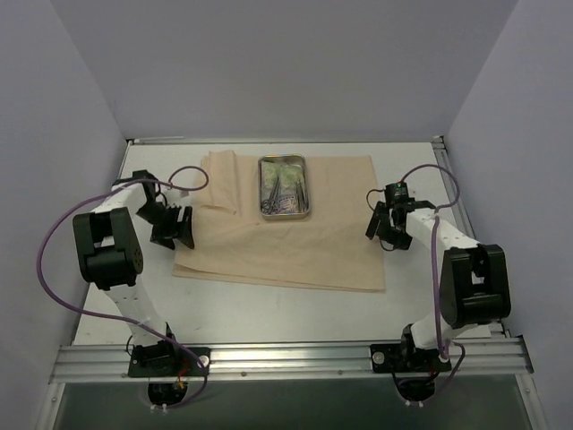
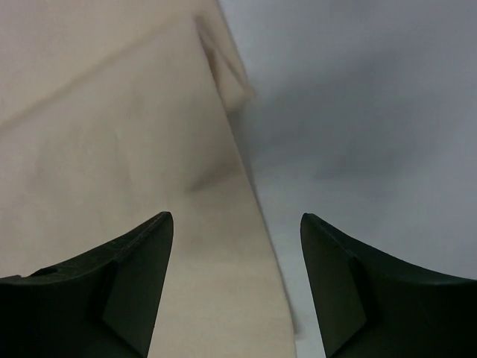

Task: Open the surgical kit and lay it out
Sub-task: Open the surgical kit at the center of the board.

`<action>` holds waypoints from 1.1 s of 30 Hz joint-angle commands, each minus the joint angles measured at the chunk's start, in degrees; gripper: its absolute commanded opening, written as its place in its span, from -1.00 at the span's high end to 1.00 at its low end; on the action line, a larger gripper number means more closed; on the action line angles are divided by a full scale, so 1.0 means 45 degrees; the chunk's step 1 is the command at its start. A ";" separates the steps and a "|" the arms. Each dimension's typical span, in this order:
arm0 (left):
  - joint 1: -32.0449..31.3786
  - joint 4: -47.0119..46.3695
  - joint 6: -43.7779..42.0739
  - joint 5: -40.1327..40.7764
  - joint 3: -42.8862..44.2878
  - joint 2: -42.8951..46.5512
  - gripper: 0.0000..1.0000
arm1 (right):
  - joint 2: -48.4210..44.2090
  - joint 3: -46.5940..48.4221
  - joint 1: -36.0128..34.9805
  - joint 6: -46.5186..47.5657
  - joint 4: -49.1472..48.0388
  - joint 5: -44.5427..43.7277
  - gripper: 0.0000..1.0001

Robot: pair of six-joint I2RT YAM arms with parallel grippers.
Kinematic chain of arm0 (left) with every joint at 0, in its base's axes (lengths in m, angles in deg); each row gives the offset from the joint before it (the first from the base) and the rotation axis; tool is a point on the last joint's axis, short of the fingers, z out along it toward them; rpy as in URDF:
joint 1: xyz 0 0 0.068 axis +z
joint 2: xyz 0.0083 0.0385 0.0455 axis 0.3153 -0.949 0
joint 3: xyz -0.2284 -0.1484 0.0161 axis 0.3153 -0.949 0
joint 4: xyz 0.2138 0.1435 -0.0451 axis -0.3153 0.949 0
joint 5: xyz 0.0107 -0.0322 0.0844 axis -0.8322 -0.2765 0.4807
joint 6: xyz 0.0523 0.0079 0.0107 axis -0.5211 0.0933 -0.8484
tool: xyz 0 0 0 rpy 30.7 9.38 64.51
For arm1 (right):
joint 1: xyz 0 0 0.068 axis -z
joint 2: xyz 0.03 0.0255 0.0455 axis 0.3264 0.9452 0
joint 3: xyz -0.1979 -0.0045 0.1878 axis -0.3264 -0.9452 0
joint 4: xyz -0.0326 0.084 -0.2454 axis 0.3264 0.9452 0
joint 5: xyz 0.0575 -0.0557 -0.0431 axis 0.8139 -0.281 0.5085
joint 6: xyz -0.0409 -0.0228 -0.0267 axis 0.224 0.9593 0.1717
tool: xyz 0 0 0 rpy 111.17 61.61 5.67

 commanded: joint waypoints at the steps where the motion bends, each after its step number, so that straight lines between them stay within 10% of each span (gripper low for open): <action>1: -0.0182 0.0458 -0.0743 -0.0083 -0.1088 0.1117 -0.58 | -0.1331 -0.0970 -0.0534 -0.0906 0.1247 -0.0398 -0.29; 11: -0.0650 0.0262 -0.1191 0.0348 -0.1559 0.0201 -0.29 | -0.1898 -0.3336 -0.2173 -0.3055 0.1442 0.0092 -0.26; 16: -0.1393 0.0769 -0.1875 0.0330 -0.1890 -0.0015 0.41 | -0.2758 -0.4664 -0.3034 -0.4304 0.1541 0.0520 -0.24; 19: -0.1549 0.1160 -0.2383 0.0328 -0.2299 0.0082 0.95 | -0.3440 -0.5288 -0.3406 -0.4831 0.1521 0.0560 0.32; 23: -0.1569 0.2502 -0.3533 0.0775 -0.3256 0.1676 0.95 | -0.5854 -0.4688 -0.3621 -0.5340 0.3814 -0.0079 1.00; 33: -0.1628 0.7447 -0.5625 0.1696 -0.2652 0.5238 0.95 | -0.8852 -0.1854 -0.3680 -0.5303 0.8317 -0.0789 1.00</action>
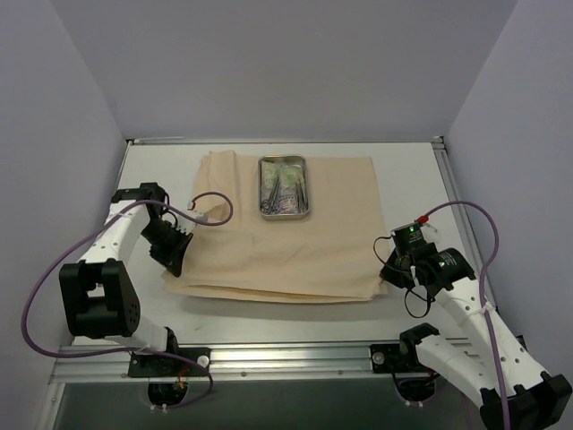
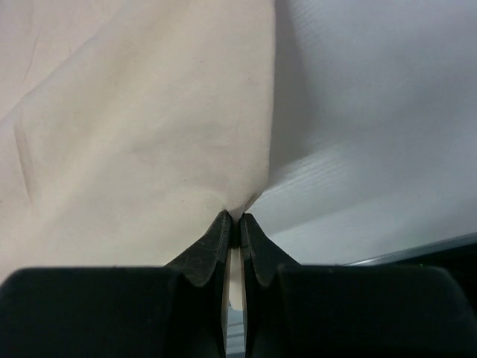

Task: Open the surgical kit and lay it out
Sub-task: Open the surgical kit at the center of the board, then smooth out the surgical kit at the center of the board.

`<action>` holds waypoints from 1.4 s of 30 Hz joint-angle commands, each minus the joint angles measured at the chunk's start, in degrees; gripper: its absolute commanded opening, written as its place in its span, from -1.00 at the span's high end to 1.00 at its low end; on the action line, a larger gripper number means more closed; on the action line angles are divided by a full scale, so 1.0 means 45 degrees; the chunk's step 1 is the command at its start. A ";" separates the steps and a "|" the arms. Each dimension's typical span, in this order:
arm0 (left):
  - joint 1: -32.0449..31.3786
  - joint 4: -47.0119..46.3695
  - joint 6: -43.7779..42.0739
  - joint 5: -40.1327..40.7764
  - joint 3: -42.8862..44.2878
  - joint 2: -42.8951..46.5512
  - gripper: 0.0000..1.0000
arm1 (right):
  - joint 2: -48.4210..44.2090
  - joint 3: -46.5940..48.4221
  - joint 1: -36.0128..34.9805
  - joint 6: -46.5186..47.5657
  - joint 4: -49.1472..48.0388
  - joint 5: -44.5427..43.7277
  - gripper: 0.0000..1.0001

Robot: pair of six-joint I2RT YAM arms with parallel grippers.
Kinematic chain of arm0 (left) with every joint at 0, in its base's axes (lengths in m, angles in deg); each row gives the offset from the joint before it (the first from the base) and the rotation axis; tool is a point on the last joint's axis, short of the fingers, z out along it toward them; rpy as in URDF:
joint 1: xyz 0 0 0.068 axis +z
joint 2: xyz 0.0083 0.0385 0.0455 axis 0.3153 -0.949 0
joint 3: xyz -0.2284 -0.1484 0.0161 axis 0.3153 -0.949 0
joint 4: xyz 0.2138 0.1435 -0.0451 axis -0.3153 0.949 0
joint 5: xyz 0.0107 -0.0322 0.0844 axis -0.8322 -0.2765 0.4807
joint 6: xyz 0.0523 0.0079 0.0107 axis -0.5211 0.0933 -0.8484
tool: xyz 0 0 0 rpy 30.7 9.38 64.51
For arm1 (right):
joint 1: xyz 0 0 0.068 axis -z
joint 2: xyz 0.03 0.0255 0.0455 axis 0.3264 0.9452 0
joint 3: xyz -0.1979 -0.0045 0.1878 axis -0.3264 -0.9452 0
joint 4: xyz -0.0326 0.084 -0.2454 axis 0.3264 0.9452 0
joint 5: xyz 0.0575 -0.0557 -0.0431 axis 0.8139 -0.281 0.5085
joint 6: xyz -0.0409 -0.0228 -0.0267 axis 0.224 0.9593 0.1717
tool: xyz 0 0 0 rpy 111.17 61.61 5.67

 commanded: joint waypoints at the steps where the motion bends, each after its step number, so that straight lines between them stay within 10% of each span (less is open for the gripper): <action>1: -0.0044 0.3597 -0.1376 0.0588 0.0170 0.0430 0.95 | -0.0100 0.0420 -0.0076 0.0021 0.2329 -0.0332 1.00; 7: -0.0044 0.4712 -0.1982 0.0452 -0.0126 0.0586 0.61 | 0.0231 0.0478 -0.0096 0.0958 0.2505 0.0547 1.00; 9: -0.0141 0.4733 -0.1963 0.0529 -0.0085 0.0684 0.14 | 0.0349 0.0634 -0.0115 0.1289 0.2622 0.0685 1.00; 13: -0.0045 0.4771 -0.2838 0.1620 0.0070 0.0995 -0.13 | 0.0349 0.0811 -0.0115 0.1505 0.2856 0.0822 1.00; 18: 0.0873 0.4713 -0.3157 0.1435 0.4155 0.0141 -0.27 | 0.0330 0.0694 -0.0115 0.1526 0.2838 0.0823 1.00; 23: 0.0057 0.1986 0.0818 -0.0251 0.7101 -0.3315 -0.29 | 0.0368 0.0558 -0.0154 0.1292 0.2623 0.0764 0.99; 27: -0.0764 -0.0692 0.2858 -0.0347 0.7471 -0.4997 -0.19 | 0.0174 0.0459 -0.0213 0.0844 0.2505 0.0511 0.28; 33: -0.1392 -0.2979 0.3955 -0.0097 0.6655 -0.5643 -0.17 | 0.0152 0.2346 -0.0232 -0.0310 0.2896 -0.2239 -0.21; 42: -0.0826 -0.3959 0.4228 0.0979 0.5462 -0.7791 -0.10 | 0.5460 0.2881 0.2371 0.3552 -0.4979 -0.1120 -0.28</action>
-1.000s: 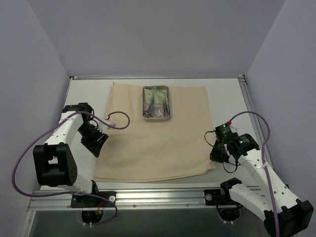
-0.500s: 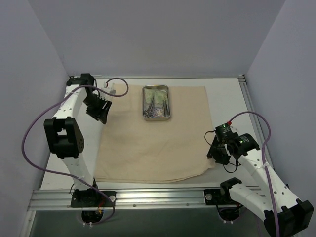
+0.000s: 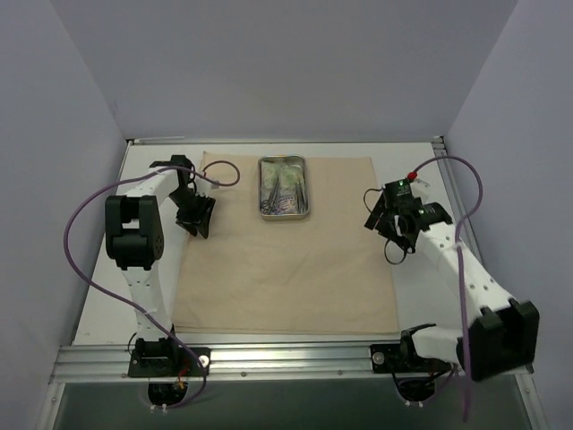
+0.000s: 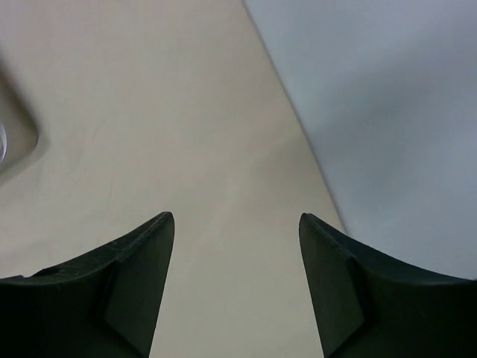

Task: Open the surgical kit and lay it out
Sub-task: Smooth out the surgical kit at the center of the board.

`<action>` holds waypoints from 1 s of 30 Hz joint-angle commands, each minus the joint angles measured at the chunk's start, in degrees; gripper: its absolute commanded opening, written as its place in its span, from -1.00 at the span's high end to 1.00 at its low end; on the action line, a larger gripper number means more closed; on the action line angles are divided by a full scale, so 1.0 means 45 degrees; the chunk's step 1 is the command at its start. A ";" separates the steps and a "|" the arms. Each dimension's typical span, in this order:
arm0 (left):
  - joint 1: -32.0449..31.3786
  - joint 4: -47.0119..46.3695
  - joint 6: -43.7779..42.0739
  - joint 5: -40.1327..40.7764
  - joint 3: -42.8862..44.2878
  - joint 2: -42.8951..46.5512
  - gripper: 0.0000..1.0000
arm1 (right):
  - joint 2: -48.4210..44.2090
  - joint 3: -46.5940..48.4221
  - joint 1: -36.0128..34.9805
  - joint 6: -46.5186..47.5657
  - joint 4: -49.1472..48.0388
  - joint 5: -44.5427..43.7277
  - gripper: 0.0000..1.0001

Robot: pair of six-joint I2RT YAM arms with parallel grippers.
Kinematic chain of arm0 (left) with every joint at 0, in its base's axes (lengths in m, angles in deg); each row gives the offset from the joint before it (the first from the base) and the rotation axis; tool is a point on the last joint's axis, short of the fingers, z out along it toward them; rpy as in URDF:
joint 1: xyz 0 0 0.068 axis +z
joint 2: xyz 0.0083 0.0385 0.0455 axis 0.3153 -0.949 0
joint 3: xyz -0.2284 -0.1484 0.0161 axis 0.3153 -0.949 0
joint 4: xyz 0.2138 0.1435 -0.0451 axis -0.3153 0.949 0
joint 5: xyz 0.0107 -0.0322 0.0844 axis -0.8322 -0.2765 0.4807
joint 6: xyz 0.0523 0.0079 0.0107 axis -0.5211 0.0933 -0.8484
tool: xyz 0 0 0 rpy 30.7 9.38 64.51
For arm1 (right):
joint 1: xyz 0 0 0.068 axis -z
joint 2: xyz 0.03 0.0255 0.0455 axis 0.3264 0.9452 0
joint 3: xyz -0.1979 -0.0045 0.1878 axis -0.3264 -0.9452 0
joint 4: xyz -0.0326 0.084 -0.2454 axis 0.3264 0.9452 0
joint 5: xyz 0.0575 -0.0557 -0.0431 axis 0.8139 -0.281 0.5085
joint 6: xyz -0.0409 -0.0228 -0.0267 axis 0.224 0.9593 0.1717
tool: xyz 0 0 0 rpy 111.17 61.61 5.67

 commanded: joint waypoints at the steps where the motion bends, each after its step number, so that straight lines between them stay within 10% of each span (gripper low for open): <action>1: 0.0349 -0.0452 0.0318 0.0314 -0.0328 -0.0560 -0.10 | 0.3027 -0.0131 0.2483 0.2069 -0.4209 0.1367 -0.26; 9: 0.0585 -0.0337 0.0416 0.0081 -0.0388 -0.0562 -0.11 | 0.9283 0.3538 0.3936 0.4766 -0.6326 0.2292 -0.15; 15: 0.1578 0.0564 0.0063 -0.3570 0.1309 0.0901 -0.18 | 1.1726 0.5316 0.3936 0.5586 -0.6988 0.3210 -0.09; 19: 0.1971 -0.0469 0.1330 -0.2192 0.2464 0.0593 -0.22 | 1.2978 0.6645 0.3936 0.5822 -0.6796 0.3445 -0.05; 30: 0.1113 -0.1174 0.1860 0.0215 0.3614 -0.2452 -0.10 | 1.4522 0.8014 0.4014 0.5256 -0.7438 0.4089 1.00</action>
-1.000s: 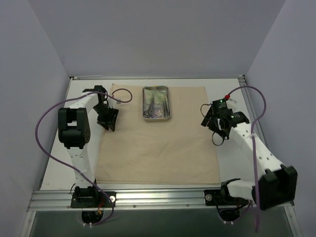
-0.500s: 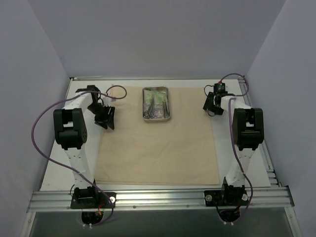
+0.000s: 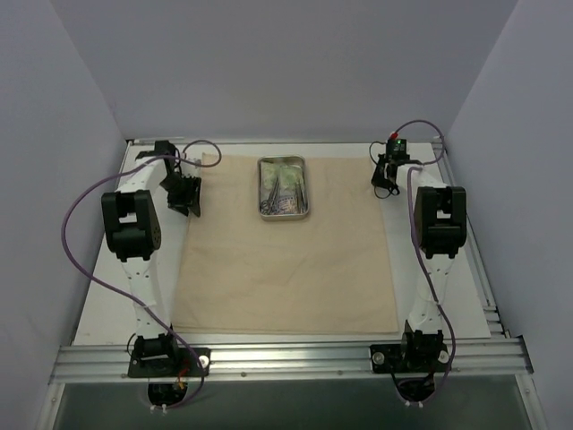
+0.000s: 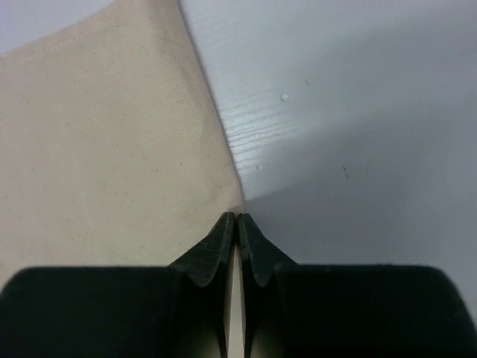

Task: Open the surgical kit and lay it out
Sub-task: Smooth out the surgical kit at the center of the board.

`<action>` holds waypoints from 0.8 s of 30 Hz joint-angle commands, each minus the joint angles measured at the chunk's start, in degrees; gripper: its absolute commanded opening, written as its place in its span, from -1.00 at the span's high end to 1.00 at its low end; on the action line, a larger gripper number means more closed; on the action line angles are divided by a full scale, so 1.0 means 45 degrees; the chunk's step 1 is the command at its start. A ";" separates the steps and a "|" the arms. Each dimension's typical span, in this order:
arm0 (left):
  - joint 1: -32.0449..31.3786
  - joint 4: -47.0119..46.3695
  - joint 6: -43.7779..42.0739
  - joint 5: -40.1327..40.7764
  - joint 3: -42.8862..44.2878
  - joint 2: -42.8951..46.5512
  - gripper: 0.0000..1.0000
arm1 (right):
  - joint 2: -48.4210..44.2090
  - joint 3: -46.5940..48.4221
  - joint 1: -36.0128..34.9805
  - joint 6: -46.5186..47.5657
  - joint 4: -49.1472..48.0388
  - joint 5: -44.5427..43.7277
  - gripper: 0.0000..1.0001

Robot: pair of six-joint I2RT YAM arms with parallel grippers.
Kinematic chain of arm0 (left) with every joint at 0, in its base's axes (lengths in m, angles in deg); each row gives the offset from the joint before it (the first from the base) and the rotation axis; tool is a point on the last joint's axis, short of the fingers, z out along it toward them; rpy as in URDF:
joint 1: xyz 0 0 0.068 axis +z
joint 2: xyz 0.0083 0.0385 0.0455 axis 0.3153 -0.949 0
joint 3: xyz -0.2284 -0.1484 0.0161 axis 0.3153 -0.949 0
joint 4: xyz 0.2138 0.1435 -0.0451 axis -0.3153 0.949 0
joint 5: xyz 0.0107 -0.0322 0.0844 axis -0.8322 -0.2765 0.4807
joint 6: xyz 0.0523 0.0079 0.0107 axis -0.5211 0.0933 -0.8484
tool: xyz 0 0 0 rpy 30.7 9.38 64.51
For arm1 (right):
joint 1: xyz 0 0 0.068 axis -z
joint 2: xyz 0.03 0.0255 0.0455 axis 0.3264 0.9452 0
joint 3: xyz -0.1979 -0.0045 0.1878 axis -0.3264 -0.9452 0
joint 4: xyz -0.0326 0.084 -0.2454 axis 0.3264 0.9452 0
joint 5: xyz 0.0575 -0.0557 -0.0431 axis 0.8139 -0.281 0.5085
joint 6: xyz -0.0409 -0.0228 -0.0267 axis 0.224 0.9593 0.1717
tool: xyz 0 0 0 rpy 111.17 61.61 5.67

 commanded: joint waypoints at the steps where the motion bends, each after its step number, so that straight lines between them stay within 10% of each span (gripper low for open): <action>1: -0.0296 -0.0281 0.0341 0.0653 0.0852 -0.0886 -0.02 | 0.0758 0.0335 0.0041 -0.0315 0.0385 0.0520 1.00; 6: -0.0258 -0.0437 0.0595 0.1102 0.1498 -0.1550 0.80 | 0.1167 0.1328 0.0490 -0.0627 0.0405 0.0383 1.00; 14: -0.0043 -0.0495 0.0615 0.0909 0.1091 -0.1104 0.95 | 0.1346 0.2427 0.0823 -0.0980 0.0952 0.0656 1.00; 17: -0.0023 -0.0613 0.0323 0.0772 0.0620 -0.0674 0.75 | 0.0604 0.2075 0.0783 -0.0921 0.1068 0.0540 0.65; 20: -0.0023 -0.0788 0.0049 0.0323 0.0541 -0.0284 0.02 | -0.0117 0.2249 0.0628 -0.0726 0.1575 -0.0023 0.22; 24: -0.0043 -0.0535 -0.0147 0.0145 0.0931 0.0069 -0.11 | -0.1426 0.2407 -0.0267 -0.0356 0.2065 -0.1567 0.03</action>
